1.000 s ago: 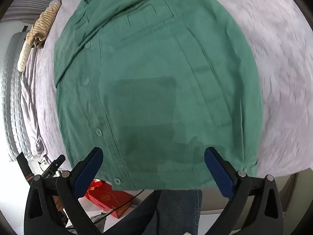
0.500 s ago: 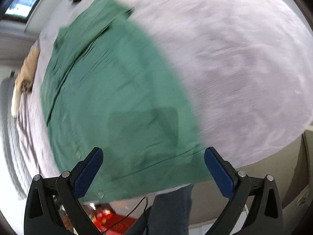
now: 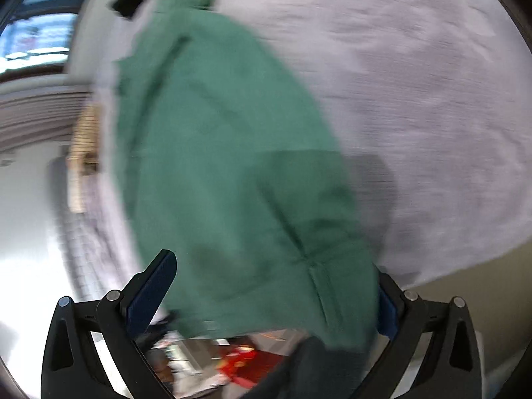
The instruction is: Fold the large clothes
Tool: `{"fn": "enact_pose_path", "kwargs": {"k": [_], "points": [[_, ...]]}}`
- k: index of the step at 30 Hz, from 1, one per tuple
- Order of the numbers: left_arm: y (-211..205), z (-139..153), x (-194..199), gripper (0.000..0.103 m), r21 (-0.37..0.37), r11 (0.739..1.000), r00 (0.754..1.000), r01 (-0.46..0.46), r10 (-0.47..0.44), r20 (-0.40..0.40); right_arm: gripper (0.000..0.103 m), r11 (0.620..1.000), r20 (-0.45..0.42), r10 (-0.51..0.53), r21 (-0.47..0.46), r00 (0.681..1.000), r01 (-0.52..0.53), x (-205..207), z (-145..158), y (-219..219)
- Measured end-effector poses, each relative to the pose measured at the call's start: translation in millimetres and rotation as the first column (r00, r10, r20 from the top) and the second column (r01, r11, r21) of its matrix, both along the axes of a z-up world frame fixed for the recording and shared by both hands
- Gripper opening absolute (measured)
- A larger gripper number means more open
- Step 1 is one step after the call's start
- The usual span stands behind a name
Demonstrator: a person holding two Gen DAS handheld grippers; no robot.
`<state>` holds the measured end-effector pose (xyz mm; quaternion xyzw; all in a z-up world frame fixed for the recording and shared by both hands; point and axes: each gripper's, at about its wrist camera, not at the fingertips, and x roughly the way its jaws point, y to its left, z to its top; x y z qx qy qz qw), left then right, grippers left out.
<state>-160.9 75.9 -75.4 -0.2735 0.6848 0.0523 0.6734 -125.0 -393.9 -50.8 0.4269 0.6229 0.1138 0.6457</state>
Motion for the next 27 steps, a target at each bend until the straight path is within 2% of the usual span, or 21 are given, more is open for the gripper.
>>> {"fn": "enact_pose_path", "kwargs": {"k": [2,3,7,8,9,10,11,12,13,14,16,20,23,27], "points": [[14.9,0.3,-0.5,0.101,-0.010,1.000,1.000,-0.020,0.020,0.011,0.103,1.000,-0.003,0.006,-0.004,1.000,-0.006,3.1,1.6,4.5],[16.9,-0.1,-2.2,0.094,-0.006,1.000,1.000,-0.024,0.024,0.013,0.103,1.000,-0.011,0.014,-0.015,1.000,-0.014,4.0,0.4,6.2],[23.8,1.2,-15.3,0.080,0.028,1.000,1.000,0.003,-0.003,0.003,0.097,0.999,-0.086,0.016,-0.049,0.996,-0.020,4.1,-13.6,10.2],[24.5,1.6,-15.7,0.077,0.035,0.999,1.000,0.008,-0.008,-0.002,0.086,0.999,-0.114,0.018,-0.049,0.993,-0.023,3.4,-18.1,12.1],[28.4,3.5,-20.7,0.072,0.034,0.999,1.000,0.010,-0.010,-0.002,0.069,0.998,-0.141,0.023,-0.059,0.990,-0.032,-4.5,-21.1,9.9],[28.7,4.8,-20.6,0.063,0.027,1.000,1.000,0.007,-0.007,-0.002,0.060,0.995,-0.169,0.041,-0.086,0.985,-0.056,-7.3,-23.6,10.7],[30.9,6.6,-21.5,0.057,0.015,1.000,1.000,0.003,-0.003,0.001,0.035,0.990,-0.181,0.061,-0.114,0.982,-0.082,-7.5,-24.7,11.8],[34.2,9.2,-23.5,0.042,0.002,1.000,1.000,0.002,-0.002,0.007,0.013,0.985,-0.182,0.082,-0.137,0.980,-0.108,-2.9,-23.6,11.8],[37.8,12.0,-24.1,0.019,-0.033,0.999,1.000,-0.003,0.004,0.025,0.012,0.985,-0.169,0.094,-0.130,0.981,-0.117,-1.2,-22.6,12.9],[42.8,14.5,-24.9,0.015,-0.074,0.997,0.999,-0.014,0.017,0.036,0.010,0.988,-0.149,0.103,-0.101,0.983,-0.118,0.9,-19.5,12.9],[54.5,21.9,-25.3,0.015,-0.152,0.986,0.997,-0.065,0.072,0.042,0.009,0.994,-0.107,0.104,-0.013,0.989,-0.106,7.4,-11.4,13.4],[75.7,47.3,-22.6,0.015,-0.283,0.949,0.978,-0.142,0.179,0.109,0.009,0.985,-0.021,0.097,0.148,0.995,-0.093,29.5,12.8,14.9],[90.0,73.7,-3.7,0.015,-0.320,0.930,0.956,-0.179,0.242,0.168,0.009,0.973,0.019,0.089,0.214,0.996,-0.091,53.8,27.5,17.3],[97.6,103.1,37.1,0.015,-0.311,0.925,0.925,-0.217,0.297,0.239,0.009,0.957,0.079,0.088,0.269,0.993,-0.106,99.2,50.6,20.8]]}}
